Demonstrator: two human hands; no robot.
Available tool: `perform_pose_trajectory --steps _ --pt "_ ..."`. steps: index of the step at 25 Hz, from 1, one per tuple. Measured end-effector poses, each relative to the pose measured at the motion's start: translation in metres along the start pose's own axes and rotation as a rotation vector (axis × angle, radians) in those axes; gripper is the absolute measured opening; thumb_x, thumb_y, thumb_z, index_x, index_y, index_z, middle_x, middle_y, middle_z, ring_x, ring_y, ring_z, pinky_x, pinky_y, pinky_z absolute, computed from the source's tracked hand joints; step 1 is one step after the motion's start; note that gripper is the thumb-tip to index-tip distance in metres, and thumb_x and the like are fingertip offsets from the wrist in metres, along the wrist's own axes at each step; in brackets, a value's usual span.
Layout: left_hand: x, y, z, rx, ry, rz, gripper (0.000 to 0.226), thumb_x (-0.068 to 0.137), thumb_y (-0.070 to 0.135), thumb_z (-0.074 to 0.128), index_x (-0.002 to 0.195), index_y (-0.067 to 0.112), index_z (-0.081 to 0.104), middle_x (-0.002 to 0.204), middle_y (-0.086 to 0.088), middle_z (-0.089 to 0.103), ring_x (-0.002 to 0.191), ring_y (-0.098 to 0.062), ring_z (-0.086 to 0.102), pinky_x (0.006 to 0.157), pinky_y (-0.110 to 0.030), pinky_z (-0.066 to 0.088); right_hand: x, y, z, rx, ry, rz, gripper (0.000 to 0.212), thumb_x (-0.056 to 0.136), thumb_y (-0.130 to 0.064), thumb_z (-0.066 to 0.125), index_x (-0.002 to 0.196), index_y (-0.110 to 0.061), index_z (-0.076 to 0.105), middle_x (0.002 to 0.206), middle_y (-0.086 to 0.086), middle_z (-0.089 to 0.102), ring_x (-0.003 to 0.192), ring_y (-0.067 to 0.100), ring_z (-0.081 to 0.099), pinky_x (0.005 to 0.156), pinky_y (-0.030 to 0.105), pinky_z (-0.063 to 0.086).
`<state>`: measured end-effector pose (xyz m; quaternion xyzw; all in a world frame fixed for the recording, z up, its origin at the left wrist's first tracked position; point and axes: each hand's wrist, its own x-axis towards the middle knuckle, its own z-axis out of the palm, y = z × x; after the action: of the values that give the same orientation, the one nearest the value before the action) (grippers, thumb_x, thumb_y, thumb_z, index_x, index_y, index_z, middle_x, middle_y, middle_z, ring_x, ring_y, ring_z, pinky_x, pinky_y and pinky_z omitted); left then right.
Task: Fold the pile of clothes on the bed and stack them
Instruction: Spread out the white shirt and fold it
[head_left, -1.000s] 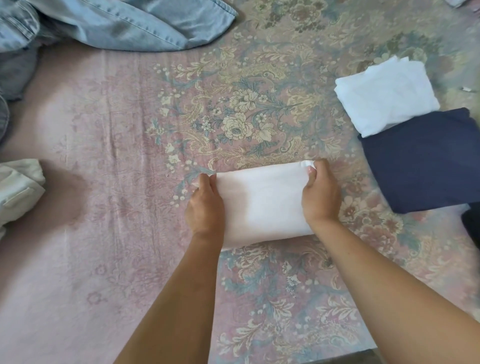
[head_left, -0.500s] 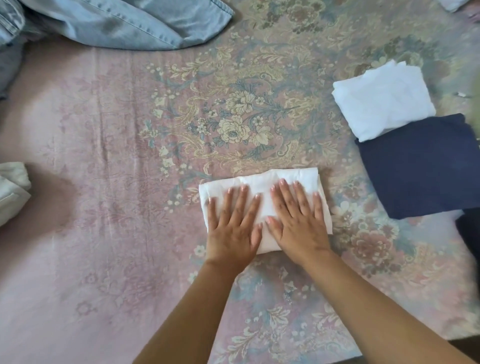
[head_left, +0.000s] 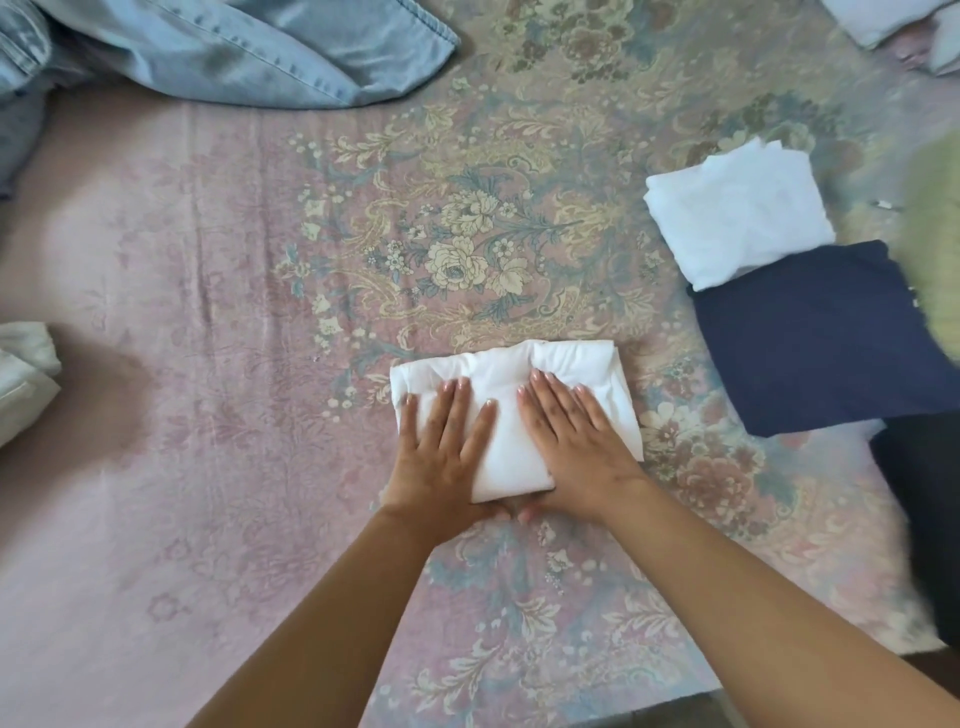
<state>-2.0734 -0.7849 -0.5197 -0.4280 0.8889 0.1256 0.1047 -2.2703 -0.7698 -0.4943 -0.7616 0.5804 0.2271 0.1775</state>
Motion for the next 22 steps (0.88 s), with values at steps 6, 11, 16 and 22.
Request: perform_pose_trajectory --steps 6,11,16,22 --pt "0.010 -0.007 -0.068 -0.022 -0.100 0.140 0.102 0.058 0.025 0.086 0.142 0.010 0.030 0.133 -0.026 0.052 0.120 -0.040 0.055 0.093 -0.051 0.049 -0.013 0.013 -0.047 0.011 -0.061 -0.109 0.062 0.092 -0.002 0.023 0.150 -0.003 0.001 0.159 0.017 0.002 0.147 0.029 0.001 0.119 0.037 0.004" --pt "0.047 0.011 -0.135 -0.037 -0.030 0.112 0.102 0.063 0.016 0.083 0.142 0.019 0.018 0.132 -0.024 0.053 0.115 -0.040 0.058 0.089 -0.044 0.051 -0.016 0.073 -0.120 -0.038 -0.047 -0.152 0.072 0.091 0.000 0.048 0.150 -0.005 0.007 0.158 0.016 0.010 0.146 0.029 0.011 0.117 0.039 0.015" --pt "0.160 0.064 -0.210 0.116 0.070 0.005 0.077 0.095 0.012 0.039 0.151 0.024 -0.013 0.158 -0.016 0.010 0.145 -0.034 0.014 0.115 -0.046 0.018 0.003 0.205 -0.189 -0.241 0.375 -0.122 0.065 0.075 0.002 0.068 0.136 0.002 0.045 0.138 0.026 0.047 0.126 0.041 0.047 0.101 0.050 0.043" --pt "0.268 0.130 -0.171 -0.005 0.142 0.023 0.099 0.068 0.007 0.063 0.150 0.020 0.009 0.153 -0.019 0.030 0.140 -0.035 0.030 0.109 -0.053 0.032 0.026 0.316 -0.143 -0.224 0.231 -0.039 0.060 0.080 -0.014 0.053 0.138 -0.008 0.043 0.138 0.014 0.052 0.128 0.028 0.050 0.104 0.046 0.038"
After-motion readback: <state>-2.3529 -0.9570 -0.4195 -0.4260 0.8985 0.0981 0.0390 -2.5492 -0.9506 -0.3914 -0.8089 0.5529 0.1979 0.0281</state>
